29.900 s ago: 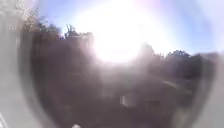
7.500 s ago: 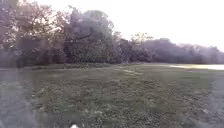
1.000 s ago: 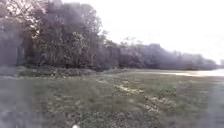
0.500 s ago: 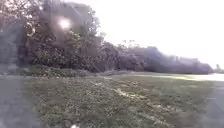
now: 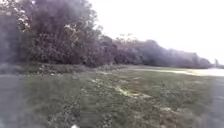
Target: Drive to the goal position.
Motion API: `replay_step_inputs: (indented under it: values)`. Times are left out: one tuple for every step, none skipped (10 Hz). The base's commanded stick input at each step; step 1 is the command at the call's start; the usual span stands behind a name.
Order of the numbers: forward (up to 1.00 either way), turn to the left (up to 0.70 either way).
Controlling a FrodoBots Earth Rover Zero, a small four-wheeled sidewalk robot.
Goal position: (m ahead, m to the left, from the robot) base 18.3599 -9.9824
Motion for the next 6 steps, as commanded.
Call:
replay_step_inputs:
  values:
    - [0.60,-0.15]
    - [0.60,-0.15]
    - [0.60,-0.15]
    - [0.60,-0.15]
    - [0.60,-0.15]
    - [0.60,-0.15]
